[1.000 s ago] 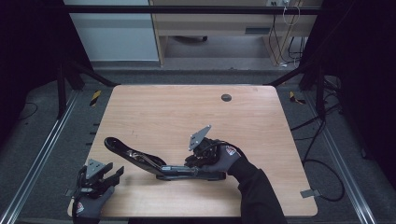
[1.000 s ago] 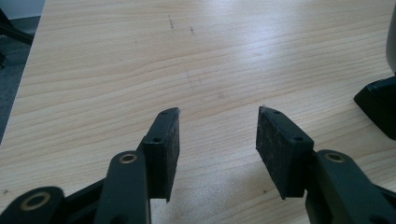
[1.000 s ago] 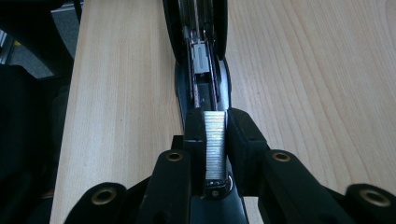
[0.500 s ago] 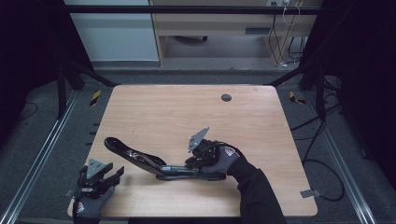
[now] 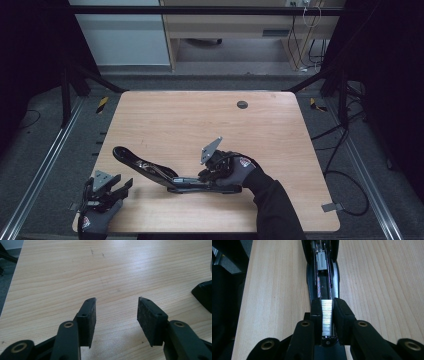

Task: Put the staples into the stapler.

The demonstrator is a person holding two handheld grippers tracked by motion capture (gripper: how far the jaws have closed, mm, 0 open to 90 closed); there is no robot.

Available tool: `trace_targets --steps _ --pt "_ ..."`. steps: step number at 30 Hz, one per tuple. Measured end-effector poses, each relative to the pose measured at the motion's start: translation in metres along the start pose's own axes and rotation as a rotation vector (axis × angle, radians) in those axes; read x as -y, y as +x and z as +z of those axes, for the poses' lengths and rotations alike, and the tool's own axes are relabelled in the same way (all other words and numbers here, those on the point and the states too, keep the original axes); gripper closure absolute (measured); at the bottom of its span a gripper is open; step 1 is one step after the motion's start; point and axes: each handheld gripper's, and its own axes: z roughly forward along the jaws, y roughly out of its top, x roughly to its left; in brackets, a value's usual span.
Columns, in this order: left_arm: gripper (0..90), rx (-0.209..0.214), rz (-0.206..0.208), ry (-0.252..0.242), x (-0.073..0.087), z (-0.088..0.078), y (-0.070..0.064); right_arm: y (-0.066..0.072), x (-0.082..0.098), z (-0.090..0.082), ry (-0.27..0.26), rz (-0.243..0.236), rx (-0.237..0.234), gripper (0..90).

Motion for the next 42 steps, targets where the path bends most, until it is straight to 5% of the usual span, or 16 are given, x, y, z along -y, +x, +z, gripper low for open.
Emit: trace_targets --steps 32,42 --pt "49.3 -0.003 0.003 -0.001 0.000 0.000 0.000 0.001 0.001 -0.001 0.007 0.000 0.015 75.2" --pt "48.2 -0.001 -0.014 -0.024 -0.001 -0.003 -0.001 0.005 -0.003 -0.014 -0.083 0.054 0.098 69.9"
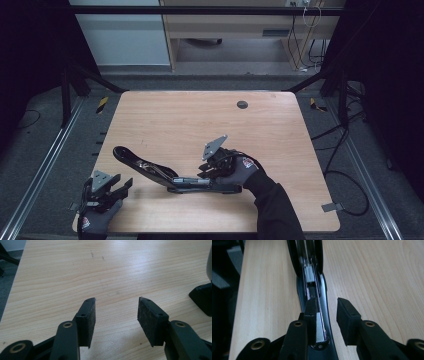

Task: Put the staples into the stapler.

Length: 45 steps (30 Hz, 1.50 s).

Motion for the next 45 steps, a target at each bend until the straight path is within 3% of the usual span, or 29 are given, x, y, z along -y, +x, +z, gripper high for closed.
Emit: trace_targets --steps 4,7,10,17,24,25,32,45 --pt "46.9 0.001 -0.009 -0.025 -0.001 -0.003 0.000 0.000 0.005 -0.009 -0.061 0.050 0.035 68.4" --pt "46.2 0.006 -0.016 -0.045 -0.002 -0.005 0.001 0.001 0.007 -0.014 -0.066 0.078 0.054 67.1" --pt "45.2 0.018 -0.033 -0.051 -0.002 -0.006 0.001 0.004 0.014 -0.025 -0.120 0.124 0.098 61.3" --pt "46.8 0.044 -0.036 -0.068 -0.003 -0.007 0.002 0.009 0.033 -0.039 -0.159 0.173 0.179 51.8" --pt "47.4 0.059 -0.037 -0.082 -0.006 -0.009 0.000 0.016 0.052 -0.051 -0.231 0.227 0.306 56.3" --pt "47.3 0.060 -0.041 -0.087 -0.007 -0.011 0.000 0.019 0.060 -0.055 -0.262 0.260 0.342 57.1" --pt "46.8 0.064 -0.081 -0.127 -0.014 -0.021 0.000 0.027 0.086 -0.056 -0.259 0.355 0.446 59.9" --pt "45.6 0.075 -0.112 -0.222 -0.034 -0.046 0.003 0.042 0.126 -0.047 -0.273 0.474 0.515 64.3"
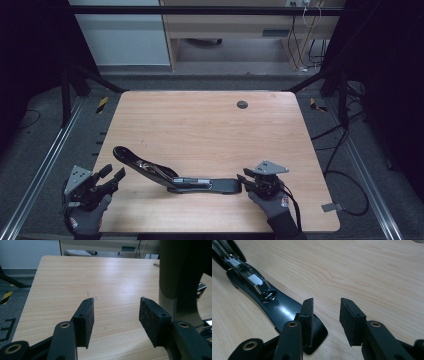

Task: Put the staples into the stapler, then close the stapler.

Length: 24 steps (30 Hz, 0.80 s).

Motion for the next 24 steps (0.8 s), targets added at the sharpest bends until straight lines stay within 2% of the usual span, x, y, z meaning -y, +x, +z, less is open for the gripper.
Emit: trace_targets --steps 3,7,9,14,24 --pt "45.6 0.000 -0.002 -0.013 -0.004 -0.003 0.000 -0.001 0.006 -0.002 -0.016 0.025 0.008 64.2" --pt "45.6 0.009 -0.010 -0.031 -0.011 -0.006 -0.001 0.001 0.011 -0.003 -0.028 0.035 0.025 64.5" --pt "45.6 0.014 -0.013 -0.036 -0.013 -0.008 -0.001 0.001 0.011 -0.003 -0.039 0.030 0.028 65.1" --pt "44.8 0.017 -0.014 -0.089 -0.026 -0.018 -0.005 0.004 0.012 -0.004 -0.040 0.031 0.027 65.5" --pt "43.8 0.005 -0.030 -0.121 -0.033 -0.021 -0.006 0.007 0.012 -0.006 -0.052 0.024 0.026 65.5"
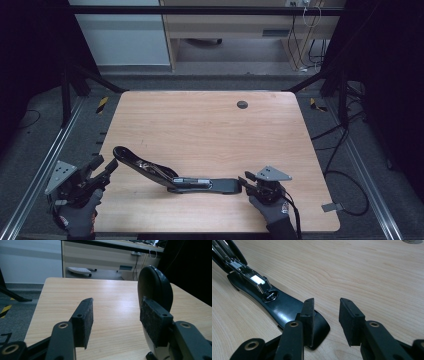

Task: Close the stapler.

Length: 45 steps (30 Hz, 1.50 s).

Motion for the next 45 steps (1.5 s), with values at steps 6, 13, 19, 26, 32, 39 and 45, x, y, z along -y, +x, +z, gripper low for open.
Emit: trace_targets --steps 6,13,19,26,32,39,45 --pt "43.7 -0.005 -0.011 -0.033 -0.008 -0.004 -0.001 0.002 0.000 0.001 0.004 0.000 -0.008 65.5" --pt "43.6 -0.014 -0.019 -0.076 -0.019 -0.010 -0.003 0.004 0.001 0.002 0.007 -0.004 -0.014 65.5" --pt "43.1 -0.003 -0.026 -0.122 -0.030 -0.014 -0.009 0.003 0.002 0.001 0.012 -0.006 -0.012 65.3" --pt "42.2 0.011 -0.009 -0.119 -0.030 -0.009 -0.022 0.005 0.001 0.000 0.004 -0.009 -0.019 65.3" --pt "41.4 0.019 0.005 -0.093 -0.026 0.001 -0.032 0.007 0.002 0.001 0.001 -0.005 -0.025 65.4" --pt "41.1 0.028 0.019 -0.049 -0.016 0.013 -0.042 0.010 0.003 0.001 0.002 0.002 -0.038 68.4" --pt "39.0 0.012 0.033 -0.036 -0.011 0.019 -0.047 0.011 0.004 0.000 0.004 0.009 -0.047 70.3"
